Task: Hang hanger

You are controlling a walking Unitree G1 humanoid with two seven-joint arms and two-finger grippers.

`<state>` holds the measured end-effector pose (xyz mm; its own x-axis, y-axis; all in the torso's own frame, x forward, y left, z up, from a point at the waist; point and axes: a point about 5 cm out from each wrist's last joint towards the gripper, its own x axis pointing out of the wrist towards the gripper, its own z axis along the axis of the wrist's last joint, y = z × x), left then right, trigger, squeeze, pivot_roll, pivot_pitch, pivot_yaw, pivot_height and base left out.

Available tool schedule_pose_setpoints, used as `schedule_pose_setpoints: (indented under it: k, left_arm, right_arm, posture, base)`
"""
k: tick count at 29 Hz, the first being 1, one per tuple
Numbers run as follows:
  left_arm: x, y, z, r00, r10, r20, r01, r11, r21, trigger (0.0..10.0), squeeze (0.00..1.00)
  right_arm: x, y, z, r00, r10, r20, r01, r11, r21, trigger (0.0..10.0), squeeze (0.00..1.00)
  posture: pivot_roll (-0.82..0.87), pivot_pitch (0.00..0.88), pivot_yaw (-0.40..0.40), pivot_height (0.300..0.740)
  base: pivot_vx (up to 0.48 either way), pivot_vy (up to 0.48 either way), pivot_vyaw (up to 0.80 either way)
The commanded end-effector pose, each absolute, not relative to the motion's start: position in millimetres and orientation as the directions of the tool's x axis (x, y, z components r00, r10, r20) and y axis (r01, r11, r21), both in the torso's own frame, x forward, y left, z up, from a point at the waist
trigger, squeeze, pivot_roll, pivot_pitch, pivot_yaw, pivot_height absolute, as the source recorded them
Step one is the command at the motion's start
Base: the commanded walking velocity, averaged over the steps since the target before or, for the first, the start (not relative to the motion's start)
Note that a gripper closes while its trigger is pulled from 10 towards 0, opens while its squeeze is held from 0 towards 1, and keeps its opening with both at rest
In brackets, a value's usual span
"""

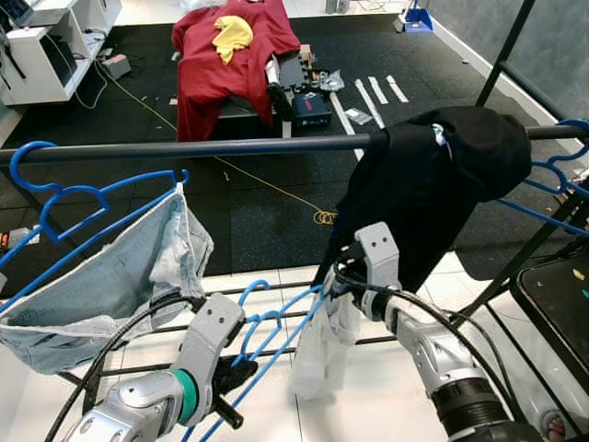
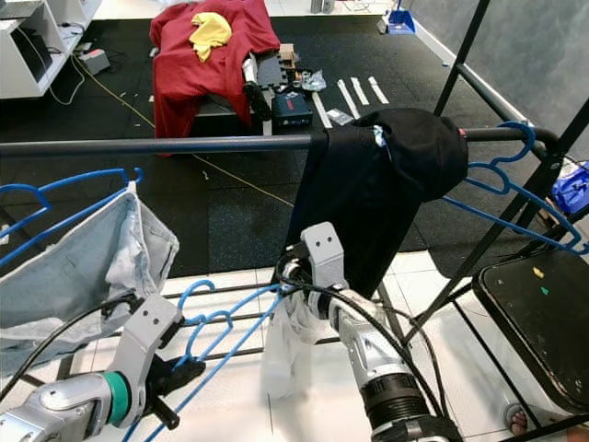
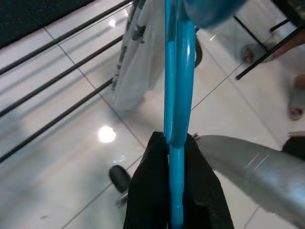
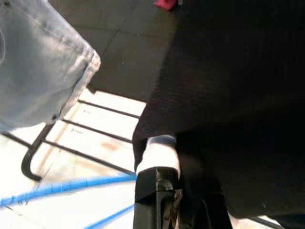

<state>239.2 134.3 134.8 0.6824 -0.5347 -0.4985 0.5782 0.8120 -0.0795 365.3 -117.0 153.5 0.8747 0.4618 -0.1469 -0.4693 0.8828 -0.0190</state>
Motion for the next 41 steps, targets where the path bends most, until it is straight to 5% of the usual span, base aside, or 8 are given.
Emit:
schedule_pose_setpoints:
  k: [1, 15, 27, 41]
  left_arm:
    - [235, 133, 137, 0.665, -0.561, -0.494, 0.588, 0.8, -0.116, 10.0, 0.0]
    - [247, 123, 140, 0.713, -0.542, -0.445, 0.532, 0.831, -0.159, 10.0, 0.0]
    - [262, 124, 145, 0.834, -0.414, -0.365, 0.474, 0.876, 0.09, 10.0, 0.0]
    - [262, 117, 149, 0.851, -0.435, -0.294, 0.482, 0.87, 0.109, 10.0, 0.0]
  right_arm:
    - [369, -112, 158, 0.882, 0.457, -0.113, -0.459, 0.888, 0.006, 10.0, 0.0]
    - [371, -93, 175, 0.874, 0.483, -0.052, -0.474, 0.871, 0.132, 10.0, 0.0]
    - [325, -84, 157, 0.814, 0.571, -0.106, -0.561, 0.82, 0.113, 10.0, 0.0]
    - [322, -48, 180, 0.81, 0.585, -0.05, -0.568, 0.802, 0.186, 10.0, 0.0]
  posture:
    - [-0.15, 0.2, 0.052, 0.74]
    - [-0.15, 0.186, 0.039, 0.74]
    - [-0.16, 0.172, 0.027, 0.74]
    - [-0.17, 0.169, 0.031, 0.74]
  base:
    - [0.0, 0.0, 0.0]
    - [0.0, 0.0, 0.0]
    - [0.0, 0.0, 0.0]
    - [0.0, 0.0, 0.0]
